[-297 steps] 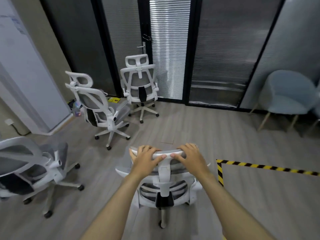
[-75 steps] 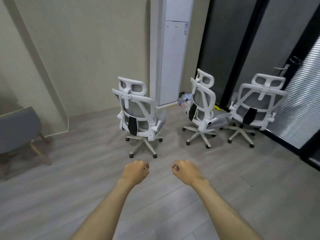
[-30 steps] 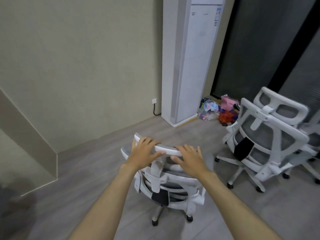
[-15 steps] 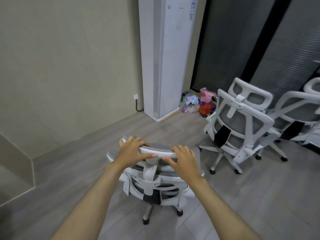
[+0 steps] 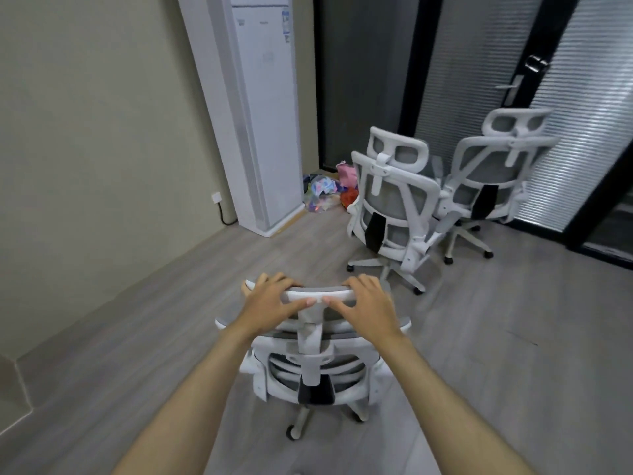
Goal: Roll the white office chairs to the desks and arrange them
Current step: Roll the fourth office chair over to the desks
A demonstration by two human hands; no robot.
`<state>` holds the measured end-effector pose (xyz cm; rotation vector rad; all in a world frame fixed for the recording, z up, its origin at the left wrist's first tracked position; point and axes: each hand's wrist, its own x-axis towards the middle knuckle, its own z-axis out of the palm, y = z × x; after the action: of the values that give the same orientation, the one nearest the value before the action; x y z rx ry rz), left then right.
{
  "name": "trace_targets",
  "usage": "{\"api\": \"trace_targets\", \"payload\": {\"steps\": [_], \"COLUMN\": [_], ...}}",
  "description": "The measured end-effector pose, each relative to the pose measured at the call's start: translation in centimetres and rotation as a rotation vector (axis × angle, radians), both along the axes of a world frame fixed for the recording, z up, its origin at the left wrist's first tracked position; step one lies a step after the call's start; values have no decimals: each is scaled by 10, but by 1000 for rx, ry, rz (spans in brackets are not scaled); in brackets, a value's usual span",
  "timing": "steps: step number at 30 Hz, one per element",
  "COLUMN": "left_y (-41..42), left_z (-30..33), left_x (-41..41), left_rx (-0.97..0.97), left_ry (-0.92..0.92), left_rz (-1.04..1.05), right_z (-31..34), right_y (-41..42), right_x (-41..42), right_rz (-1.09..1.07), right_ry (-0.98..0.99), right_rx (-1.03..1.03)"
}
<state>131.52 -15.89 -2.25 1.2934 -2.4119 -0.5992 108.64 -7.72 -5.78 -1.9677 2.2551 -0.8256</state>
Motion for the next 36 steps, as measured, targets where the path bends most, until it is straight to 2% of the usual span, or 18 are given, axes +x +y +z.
{"api": "trace_targets", "payload": {"steps": [7, 16, 28, 36], "left_y": [86, 167, 237, 309], "left_z": [0, -12, -33, -37], "left_x": [-104, -245, -460, -612], "left_rx": [72, 6, -127, -123], "left_ry": [-12, -2, 99, 152], "left_rz": [-191, -400, -659, -881], "right_z": [12, -1, -9, -10], "right_y": [113, 242, 361, 441], "right_x": [-89, -193, -340, -444], "right_rz": [-143, -418, -784, -1006], "right_ry": [-172, -279, -230, -309], "right_rx": [46, 24, -150, -253]}}
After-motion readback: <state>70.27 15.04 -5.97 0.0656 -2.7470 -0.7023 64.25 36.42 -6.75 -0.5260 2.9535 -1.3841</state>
